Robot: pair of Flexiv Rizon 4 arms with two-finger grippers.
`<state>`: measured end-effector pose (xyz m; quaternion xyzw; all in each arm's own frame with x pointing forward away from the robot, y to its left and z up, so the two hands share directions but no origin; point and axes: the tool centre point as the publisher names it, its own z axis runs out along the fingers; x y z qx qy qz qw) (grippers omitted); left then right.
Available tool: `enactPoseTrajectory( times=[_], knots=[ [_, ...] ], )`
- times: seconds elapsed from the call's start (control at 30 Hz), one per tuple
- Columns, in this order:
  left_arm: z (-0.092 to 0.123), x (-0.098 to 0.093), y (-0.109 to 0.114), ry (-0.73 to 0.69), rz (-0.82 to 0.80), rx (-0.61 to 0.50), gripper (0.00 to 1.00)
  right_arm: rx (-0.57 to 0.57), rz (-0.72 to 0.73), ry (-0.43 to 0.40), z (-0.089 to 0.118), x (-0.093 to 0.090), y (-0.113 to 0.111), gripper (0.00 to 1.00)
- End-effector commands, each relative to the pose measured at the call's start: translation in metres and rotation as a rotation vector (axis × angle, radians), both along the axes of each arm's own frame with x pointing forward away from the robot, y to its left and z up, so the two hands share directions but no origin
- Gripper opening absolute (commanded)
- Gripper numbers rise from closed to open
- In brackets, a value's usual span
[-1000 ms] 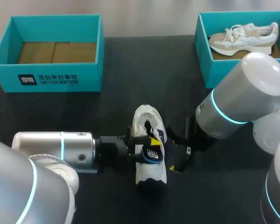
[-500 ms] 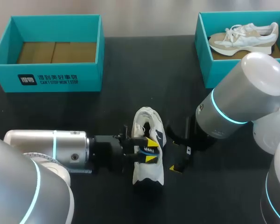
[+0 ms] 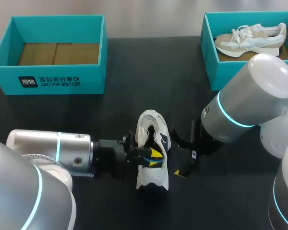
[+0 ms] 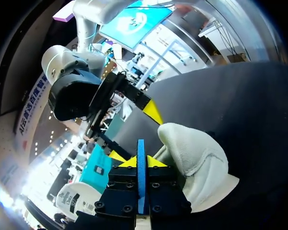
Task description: Take the shoe out of the shoebox, open the shoe tongue, remove and reinsert the insole, then place the shoe into the shoebox
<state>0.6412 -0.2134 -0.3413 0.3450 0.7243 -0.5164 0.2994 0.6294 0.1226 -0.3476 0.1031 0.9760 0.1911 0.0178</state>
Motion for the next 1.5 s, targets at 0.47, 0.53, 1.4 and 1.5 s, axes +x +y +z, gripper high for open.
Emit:
enactPoseTrajectory(
  times=[0.47, 0.53, 1.4, 1.5],
  knots=[
    [-0.003, 0.012, -0.006, 0.057, -0.012, 0.015, 0.22, -0.001, -0.002, -0.002, -0.001, -0.001, 0.001, 1.00],
    [0.000, 0.010, -0.004, 0.062, -0.012, 0.014, 0.29, -0.001, -0.002, -0.002, -0.001, -0.001, 0.001, 1.00],
    [0.020, -0.013, -0.001, 0.133, -0.039, 0.111, 0.00, -0.001, -0.002, -0.002, -0.001, -0.001, 0.001, 1.00],
    [0.011, -0.008, -0.003, 0.142, -0.042, 0.120, 0.00, -0.001, -0.002, -0.002, -0.001, -0.001, 0.001, 1.00]
  ],
)
